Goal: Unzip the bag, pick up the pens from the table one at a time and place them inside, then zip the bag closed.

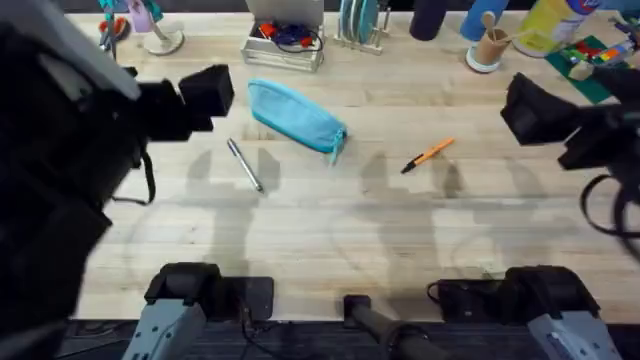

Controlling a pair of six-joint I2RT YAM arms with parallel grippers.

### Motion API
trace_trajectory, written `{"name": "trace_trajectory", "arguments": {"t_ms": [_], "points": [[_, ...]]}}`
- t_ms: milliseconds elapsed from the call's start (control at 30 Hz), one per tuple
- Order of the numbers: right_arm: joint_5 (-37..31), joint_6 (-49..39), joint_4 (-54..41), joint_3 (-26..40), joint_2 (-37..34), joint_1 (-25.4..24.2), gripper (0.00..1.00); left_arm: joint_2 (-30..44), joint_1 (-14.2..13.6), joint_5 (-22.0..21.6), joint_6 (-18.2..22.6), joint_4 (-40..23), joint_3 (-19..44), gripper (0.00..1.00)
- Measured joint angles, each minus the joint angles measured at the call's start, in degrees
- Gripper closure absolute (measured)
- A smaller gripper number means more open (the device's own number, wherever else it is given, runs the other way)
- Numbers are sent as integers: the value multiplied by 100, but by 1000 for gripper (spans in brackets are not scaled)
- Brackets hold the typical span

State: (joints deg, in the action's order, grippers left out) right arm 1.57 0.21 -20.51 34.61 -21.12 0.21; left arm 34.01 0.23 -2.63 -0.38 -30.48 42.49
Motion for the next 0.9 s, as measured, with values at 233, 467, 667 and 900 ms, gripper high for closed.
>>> {"name": "trace_trajectory", "arguments": {"t_ms": [233, 467, 667, 900], "points": [[256, 0, -1024, 1229, -1388, 4, 5, 1146, 0, 0, 0, -768, 959, 8], [588, 0, -1558, 1927, -2571, 49, 5, 1959, 1, 50, 0, -1083, 1545, 7], [669, 0, -1589, 1994, -3216, 217, 5, 2420, 0, 224, 0, -1087, 1649, 7], [703, -2, -1562, 1994, -3461, 328, 4, 2698, 0, 295, 0, -1091, 1649, 7]]}}
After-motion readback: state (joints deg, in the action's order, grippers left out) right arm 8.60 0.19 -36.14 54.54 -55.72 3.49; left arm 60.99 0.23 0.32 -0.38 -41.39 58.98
